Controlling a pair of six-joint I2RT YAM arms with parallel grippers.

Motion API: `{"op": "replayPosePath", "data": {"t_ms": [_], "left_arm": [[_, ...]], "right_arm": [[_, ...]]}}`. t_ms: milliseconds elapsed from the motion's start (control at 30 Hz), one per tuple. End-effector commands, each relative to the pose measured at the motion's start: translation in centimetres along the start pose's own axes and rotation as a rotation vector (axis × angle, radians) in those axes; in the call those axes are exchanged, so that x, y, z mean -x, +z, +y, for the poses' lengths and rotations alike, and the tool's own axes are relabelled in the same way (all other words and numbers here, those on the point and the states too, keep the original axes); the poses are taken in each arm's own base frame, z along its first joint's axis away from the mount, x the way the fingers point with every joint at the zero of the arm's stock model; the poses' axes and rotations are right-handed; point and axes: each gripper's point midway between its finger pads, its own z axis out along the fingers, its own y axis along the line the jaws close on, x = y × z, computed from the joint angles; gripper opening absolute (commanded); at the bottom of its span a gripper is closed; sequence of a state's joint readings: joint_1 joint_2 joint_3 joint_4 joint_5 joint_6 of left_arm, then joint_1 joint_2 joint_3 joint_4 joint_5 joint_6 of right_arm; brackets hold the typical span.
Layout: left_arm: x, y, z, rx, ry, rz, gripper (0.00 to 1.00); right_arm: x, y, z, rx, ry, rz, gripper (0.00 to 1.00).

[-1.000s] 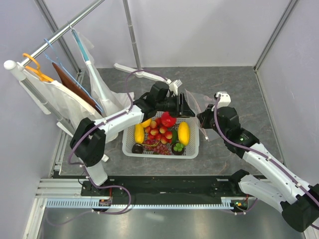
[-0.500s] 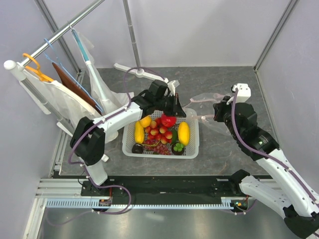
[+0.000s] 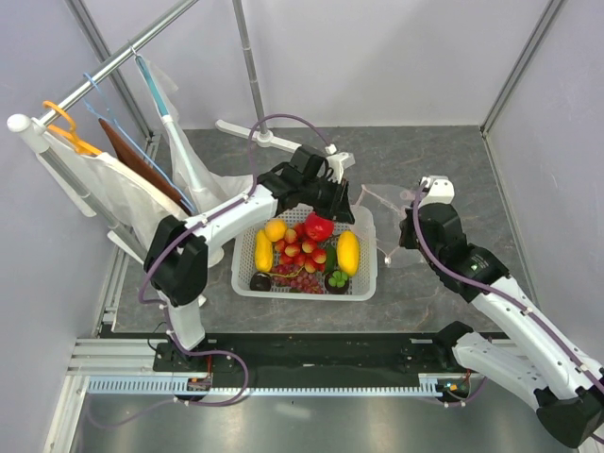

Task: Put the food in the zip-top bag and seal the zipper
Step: Open the zipper of the food storage bag, then pick up the fake fruit from the bin.

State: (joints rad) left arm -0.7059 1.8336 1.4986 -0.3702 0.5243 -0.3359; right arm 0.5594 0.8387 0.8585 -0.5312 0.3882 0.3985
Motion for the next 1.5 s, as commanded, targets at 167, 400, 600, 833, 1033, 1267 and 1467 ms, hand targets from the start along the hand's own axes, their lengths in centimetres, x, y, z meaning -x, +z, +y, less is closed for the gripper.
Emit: {"op": "replayPosePath", "data": {"t_ms": [167,400,600,833,1033,1267,1467], "left_arm": [[1.5,-5.0,-2.0,-0.041,0.242,-0.112,0.62],[0.8,-9.6,1.4,0.095,0.373,-0.162,0.89],[-1.5,-8.2,6.6,0.266,0.433,-0.022,0.92],[-1.3,-4.7,8.3,0.346,0.389,0.015,0.95],[-1.9,-2.9,8.9,0.414,0.393,0.039,0.91],[-1.8,-2.5,9.3,0.444,0.347,0.045,0.76],[-1.1,-4.6,3.9,0.242,0.332,0.001,0.35]], "right_arm": [[0.6,0.0,0.8,0.029,0.079,-0.032,0.00],[0.4,0.0,1.1,0.049,0.087,-0.025,0.00],[0.7,0.0,1.3,0.055,0.102,-0.029,0.00],[0.5,0.2,1.1,0.041,0.119,-0.026,0.00],[0.6,0.2,1.3,0.050,0.126,-0.023,0.00],[0.5,0.1,1.9,0.069,0.158,-0.004,0.00],[0.8,0.1,2.2,0.079,0.177,0.002,0.00]]}}
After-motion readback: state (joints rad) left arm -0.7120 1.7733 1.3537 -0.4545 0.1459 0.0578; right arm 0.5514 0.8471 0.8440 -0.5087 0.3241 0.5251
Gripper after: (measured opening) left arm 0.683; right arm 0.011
